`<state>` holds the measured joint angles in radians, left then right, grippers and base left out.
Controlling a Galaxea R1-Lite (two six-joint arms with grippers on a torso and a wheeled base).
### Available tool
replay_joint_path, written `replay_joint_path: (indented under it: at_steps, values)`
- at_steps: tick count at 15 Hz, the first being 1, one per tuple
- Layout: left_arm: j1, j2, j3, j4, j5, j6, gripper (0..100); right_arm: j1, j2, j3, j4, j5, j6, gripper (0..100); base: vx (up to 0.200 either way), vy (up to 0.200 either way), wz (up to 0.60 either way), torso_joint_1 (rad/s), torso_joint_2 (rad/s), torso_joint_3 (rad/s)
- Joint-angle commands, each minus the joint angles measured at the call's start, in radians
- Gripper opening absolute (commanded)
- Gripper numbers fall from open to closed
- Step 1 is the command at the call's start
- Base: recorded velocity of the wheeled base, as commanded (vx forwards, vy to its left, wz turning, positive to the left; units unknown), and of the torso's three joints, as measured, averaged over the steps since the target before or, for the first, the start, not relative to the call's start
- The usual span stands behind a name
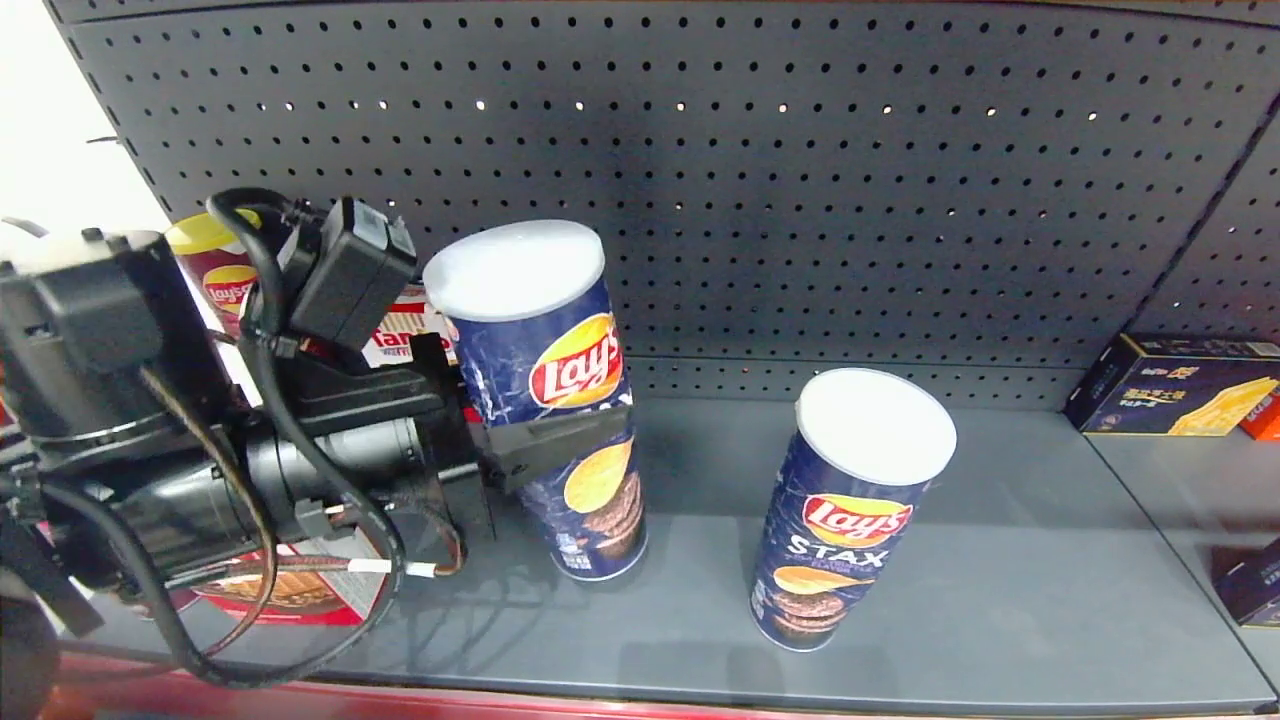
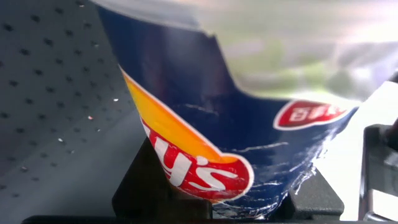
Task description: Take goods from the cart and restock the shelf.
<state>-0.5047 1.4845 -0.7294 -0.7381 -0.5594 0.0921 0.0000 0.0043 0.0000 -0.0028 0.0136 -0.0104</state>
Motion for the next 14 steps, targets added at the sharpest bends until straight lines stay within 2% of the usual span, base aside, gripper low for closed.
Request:
replay_joint_path:
  at_steps: [1,2,3,5,7,9,14]
  values:
    - [0.034,0.050,-0.070,0.043,0.016,0.000,0,0.000,0.002,0.000,0.000,0.000,0.000,100,0.000,0.000,0.00,0.000,0.00,0.000]
    - [0.035,0.057,-0.071,0.042,0.049,0.000,0,0.000,0.002,0.000,0.000,0.000,0.000,100,0.000,0.000,0.00,0.000,0.00,0.000]
    - [0.038,0.062,-0.094,0.049,0.055,-0.009,0,0.000,0.003,0.000,0.000,0.000,0.000,100,0.000,0.000,0.00,0.000,0.00,0.000]
    - [0.041,0.063,-0.110,0.065,0.050,-0.012,0,0.000,0.002,0.000,0.000,0.000,0.000,100,0.000,0.000,0.00,0.000,0.00,0.000]
    - [0.032,0.062,-0.160,0.157,0.041,0.006,0,0.000,0.002,0.000,0.000,0.000,0.000,100,0.000,0.000,0.00,0.000,0.00,0.000]
    - [-0.003,0.065,-0.179,0.166,0.029,0.011,0,0.000,0.002,0.000,0.000,0.000,0.000,100,0.000,0.000,0.00,0.000,0.00,0.000]
    - [-0.002,0.143,-0.237,0.192,0.010,0.014,0,0.000,0.002,0.000,0.000,0.000,0.000,100,0.000,0.000,0.00,0.000,0.00,0.000]
